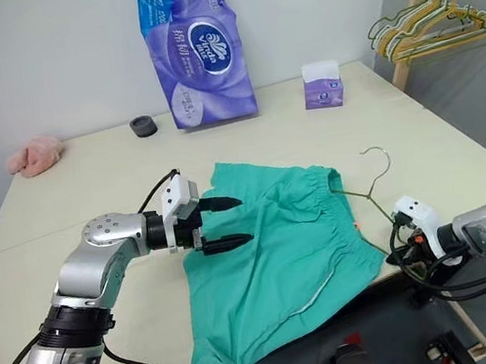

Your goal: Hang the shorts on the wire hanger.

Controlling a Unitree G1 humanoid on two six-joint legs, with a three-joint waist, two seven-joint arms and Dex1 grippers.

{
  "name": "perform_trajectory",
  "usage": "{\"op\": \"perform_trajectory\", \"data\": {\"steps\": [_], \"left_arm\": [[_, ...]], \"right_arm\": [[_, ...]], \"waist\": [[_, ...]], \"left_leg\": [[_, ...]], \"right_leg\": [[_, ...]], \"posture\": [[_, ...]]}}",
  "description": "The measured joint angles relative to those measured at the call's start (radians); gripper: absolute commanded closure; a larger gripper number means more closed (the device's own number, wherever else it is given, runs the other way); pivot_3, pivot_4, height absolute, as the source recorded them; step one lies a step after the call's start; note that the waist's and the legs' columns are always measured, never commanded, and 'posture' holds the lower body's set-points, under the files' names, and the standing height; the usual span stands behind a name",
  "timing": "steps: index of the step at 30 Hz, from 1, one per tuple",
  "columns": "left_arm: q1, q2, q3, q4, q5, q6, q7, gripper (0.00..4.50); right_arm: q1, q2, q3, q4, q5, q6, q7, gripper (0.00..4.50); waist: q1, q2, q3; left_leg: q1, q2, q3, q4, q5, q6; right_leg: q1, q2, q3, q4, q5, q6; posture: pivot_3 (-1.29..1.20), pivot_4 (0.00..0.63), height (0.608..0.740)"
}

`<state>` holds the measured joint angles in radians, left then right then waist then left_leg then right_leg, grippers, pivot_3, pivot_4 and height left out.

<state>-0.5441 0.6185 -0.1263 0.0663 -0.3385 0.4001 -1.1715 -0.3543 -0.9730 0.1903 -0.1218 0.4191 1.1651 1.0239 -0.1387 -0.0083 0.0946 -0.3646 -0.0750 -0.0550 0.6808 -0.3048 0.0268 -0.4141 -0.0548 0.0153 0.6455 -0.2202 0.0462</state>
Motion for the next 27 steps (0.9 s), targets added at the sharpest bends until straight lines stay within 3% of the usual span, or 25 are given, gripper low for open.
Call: {"op": "perform_trajectory", "data": {"steps": [8, 16, 21, 27], "left_arm": [[-0.012, -0.02, 0.006, 0.005, 0.002, -0.015, 0.008, 0.07], [-0.043, -0.055, 0.056, 0.056, 0.006, -0.03, 0.103, 0.07], [-0.15, -0.098, 0.14, 0.195, 0.027, -0.082, 0.248, 0.07], [-0.212, -0.086, 0.172, 0.246, 0.023, -0.108, 0.207, 0.07]], "right_arm": [[-0.209, 0.046, 0.144, 0.21, -0.05, -0.019, 0.059, 4.5], [-0.369, 0.197, 0.095, 0.334, -0.121, -0.166, -0.037, 4.5], [-0.352, 0.201, 0.048, 0.178, -0.159, -0.299, -0.1, 4.5], [-0.216, 0.156, 0.076, 0.002, -0.254, -0.437, -0.13, 4.5]], "waist": [[-0.006, 0.0, 0.0], [0.0, 0.0, 0.0], [-0.001, 0.0, 0.0], [-0.005, 0.001, -0.001]], "left_leg": [[0.0, 0.0, 0.0, 0.0, 0.0, 0.0], [-0.005, -0.001, 0.0, 0.0, 0.002, -0.004], [-0.009, -0.001, 0.0, 0.001, 0.002, -0.004], [-0.009, -0.001, 0.0, 0.001, 0.002, -0.004]], "right_leg": [[0.0, 0.0, 0.001, 0.0, 0.0, 0.0], [-0.006, 0.0, 0.001, 0.001, 0.0, 0.0], [-0.009, 0.0, 0.0, 0.001, 0.001, 0.0], [-0.009, 0.0, 0.001, 0.001, 0.001, 0.0]], "posture": [[-0.23, 0.05, 0.74], [-0.22, 0.051, 0.74], [-0.23, 0.052, 0.74], [-0.24, 0.054, 0.74]]}}
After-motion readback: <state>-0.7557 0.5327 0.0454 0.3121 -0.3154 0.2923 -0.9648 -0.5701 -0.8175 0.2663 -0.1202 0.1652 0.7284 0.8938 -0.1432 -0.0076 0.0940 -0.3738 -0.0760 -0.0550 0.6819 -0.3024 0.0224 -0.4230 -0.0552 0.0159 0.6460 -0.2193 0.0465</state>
